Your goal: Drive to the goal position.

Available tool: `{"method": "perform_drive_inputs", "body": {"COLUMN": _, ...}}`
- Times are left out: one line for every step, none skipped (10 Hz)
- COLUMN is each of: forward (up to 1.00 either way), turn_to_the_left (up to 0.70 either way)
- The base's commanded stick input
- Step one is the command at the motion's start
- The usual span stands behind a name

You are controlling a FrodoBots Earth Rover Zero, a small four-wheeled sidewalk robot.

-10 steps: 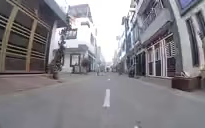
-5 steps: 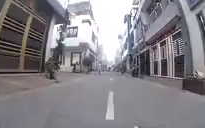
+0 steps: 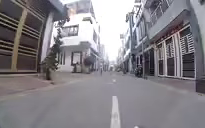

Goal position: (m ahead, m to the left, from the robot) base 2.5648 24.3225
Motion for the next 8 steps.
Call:
{"method": "perform_drive_inputs", "body": {"forward": 1.0, "turn_to_the_left": 0.0}}
{"method": "perform_drive_inputs", "body": {"forward": 1.0, "turn_to_the_left": 0.0}}
{"method": "perform_drive_inputs", "body": {"forward": 1.0, "turn_to_the_left": 0.0}}
{"method": "perform_drive_inputs", "body": {"forward": 1.0, "turn_to_the_left": 0.0}}
{"method": "perform_drive_inputs", "body": {"forward": 1.0, "turn_to_the_left": 0.0}}
{"method": "perform_drive_inputs", "body": {"forward": 1.0, "turn_to_the_left": 0.0}}
{"method": "perform_drive_inputs", "body": {"forward": 1.0, "turn_to_the_left": 0.0}}
{"method": "perform_drive_inputs", "body": {"forward": 1.0, "turn_to_the_left": 0.0}}
